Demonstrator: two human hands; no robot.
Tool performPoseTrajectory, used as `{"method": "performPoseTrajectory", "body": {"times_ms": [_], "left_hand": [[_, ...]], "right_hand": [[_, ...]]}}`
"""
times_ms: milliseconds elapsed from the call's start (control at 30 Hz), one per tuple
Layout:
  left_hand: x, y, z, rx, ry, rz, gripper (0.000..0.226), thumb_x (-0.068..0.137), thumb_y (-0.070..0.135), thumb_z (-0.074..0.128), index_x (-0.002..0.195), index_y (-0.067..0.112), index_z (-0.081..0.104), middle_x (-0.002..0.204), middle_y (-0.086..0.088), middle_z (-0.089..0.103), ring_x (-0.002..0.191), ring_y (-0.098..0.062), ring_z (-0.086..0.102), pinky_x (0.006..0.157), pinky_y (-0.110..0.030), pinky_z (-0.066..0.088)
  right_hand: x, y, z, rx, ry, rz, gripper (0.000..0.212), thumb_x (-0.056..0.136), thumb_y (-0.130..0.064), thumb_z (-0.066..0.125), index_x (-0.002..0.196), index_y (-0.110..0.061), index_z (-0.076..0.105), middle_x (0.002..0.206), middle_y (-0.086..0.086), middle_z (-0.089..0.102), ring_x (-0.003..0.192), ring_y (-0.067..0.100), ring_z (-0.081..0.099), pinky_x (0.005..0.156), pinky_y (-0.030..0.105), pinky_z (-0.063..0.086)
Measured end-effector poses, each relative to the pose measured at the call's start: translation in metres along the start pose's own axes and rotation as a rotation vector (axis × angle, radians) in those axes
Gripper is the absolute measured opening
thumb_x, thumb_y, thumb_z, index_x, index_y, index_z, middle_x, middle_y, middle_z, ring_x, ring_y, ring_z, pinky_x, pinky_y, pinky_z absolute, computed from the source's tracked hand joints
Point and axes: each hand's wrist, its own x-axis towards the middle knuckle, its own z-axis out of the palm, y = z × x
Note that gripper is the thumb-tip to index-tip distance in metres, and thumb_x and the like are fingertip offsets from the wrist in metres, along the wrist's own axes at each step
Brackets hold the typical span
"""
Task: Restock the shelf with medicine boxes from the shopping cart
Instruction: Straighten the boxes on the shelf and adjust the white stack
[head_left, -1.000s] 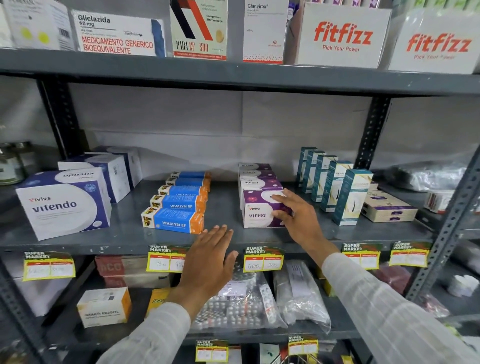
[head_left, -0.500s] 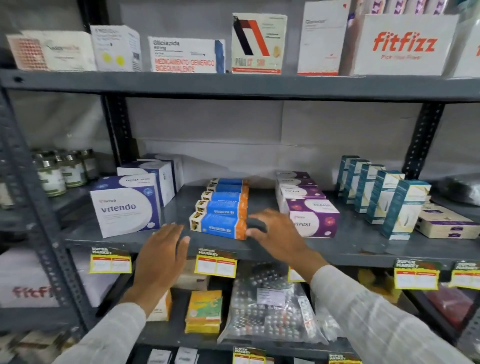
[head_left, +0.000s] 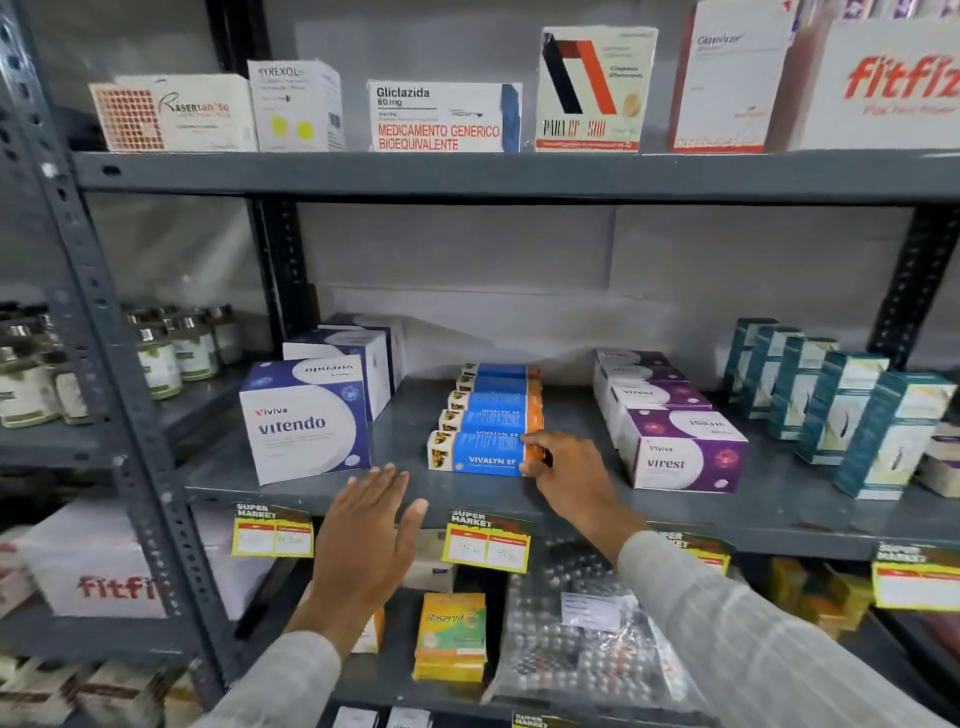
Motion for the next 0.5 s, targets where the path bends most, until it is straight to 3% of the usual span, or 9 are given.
{"method": "performPoseTrajectory", "body": {"times_ms": [300,433,500], "left_hand": [[0.000,-0.002,0.006,-0.014,0.034,0.000,0.065,0.102,0.060,0.025,0.148,0.021,0.050,0.156,-0.001,0.048,0.148,-0.018,0.039,0.125,-0.040,0.025],[-0.001,-0.002,0.004,-0.030,0.008,0.003,0.069,0.100,0.062,0.021,0.150,0.022,0.047,0.158,0.000,0.044,0.150,-0.018,0.035,0.125,-0.039,0.023],[-0.003,-0.004,-0.005,-0.118,-0.002,0.003,0.065,0.101,0.064,0.028,0.149,0.025,0.048,0.158,0.003,0.045,0.150,-0.017,0.036,0.124,-0.038,0.028]], "right_hand": [[-0.002,0.002,0.004,0.025,0.004,0.009,0.035,0.095,-0.022,0.069,0.130,-0.019,0.067,0.132,0.004,0.067,0.119,0.016,0.063,0.091,0.019,0.050],[-0.004,0.002,0.004,0.001,-0.010,0.014,0.038,0.097,-0.023,0.067,0.134,-0.022,0.062,0.135,0.002,0.064,0.114,0.010,0.060,0.079,0.008,0.047],[-0.008,-0.003,0.004,-0.041,-0.006,0.009,0.045,0.096,-0.022,0.065,0.140,-0.023,0.056,0.139,0.002,0.061,0.120,0.014,0.060,0.085,0.013,0.050]]}}
